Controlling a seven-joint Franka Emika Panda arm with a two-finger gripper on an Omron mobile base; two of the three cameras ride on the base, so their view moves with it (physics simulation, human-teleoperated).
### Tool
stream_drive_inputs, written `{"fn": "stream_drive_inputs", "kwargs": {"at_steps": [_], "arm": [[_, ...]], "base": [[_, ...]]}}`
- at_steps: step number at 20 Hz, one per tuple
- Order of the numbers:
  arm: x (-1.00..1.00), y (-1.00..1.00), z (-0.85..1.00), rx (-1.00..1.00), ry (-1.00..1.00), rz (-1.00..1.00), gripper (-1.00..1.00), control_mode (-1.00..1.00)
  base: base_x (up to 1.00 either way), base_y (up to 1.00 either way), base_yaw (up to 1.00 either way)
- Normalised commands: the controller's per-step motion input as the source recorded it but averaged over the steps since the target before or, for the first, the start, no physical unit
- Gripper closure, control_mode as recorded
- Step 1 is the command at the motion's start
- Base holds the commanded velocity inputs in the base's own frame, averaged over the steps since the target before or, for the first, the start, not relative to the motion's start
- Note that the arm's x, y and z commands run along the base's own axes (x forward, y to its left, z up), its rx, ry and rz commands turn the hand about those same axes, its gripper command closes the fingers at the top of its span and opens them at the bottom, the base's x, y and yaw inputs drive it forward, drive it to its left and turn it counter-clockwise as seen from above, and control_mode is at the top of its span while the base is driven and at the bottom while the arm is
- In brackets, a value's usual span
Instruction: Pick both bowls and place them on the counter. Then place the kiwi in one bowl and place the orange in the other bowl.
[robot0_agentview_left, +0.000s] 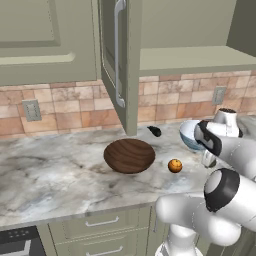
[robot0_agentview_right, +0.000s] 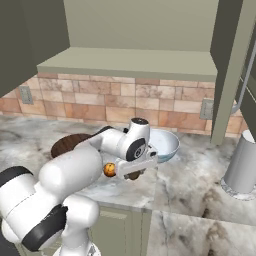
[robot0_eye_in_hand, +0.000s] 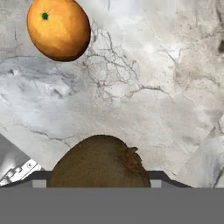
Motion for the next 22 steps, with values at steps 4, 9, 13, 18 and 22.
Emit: {"fn": "stream_drive_inputs", "kwargs": {"at_steps": [4,9,13,18,22], "arm": [[-0.02,0.04,0.69,0.07,-0.13,-0.19,1.00,-1.00],[0.07,0.03,0.60,0.01,-0.08,-0.26,1.00,-1.00],[0.29,0.04,0.39,0.01,-0.05,-0.29,1.00,-1.00],[0.41,0.00,0.30,0.01,-0.10,-0.28,1.00,-1.00],[0.53,0.00,0.19,0.05,0.00,-0.24,1.00,-1.00]], "base": [[0.00,0.00,0.00],[0.00,0.00,0.00],[0.00,0.00,0.00],[0.00,0.00,0.00],[0.00,0.00,0.00]]}}
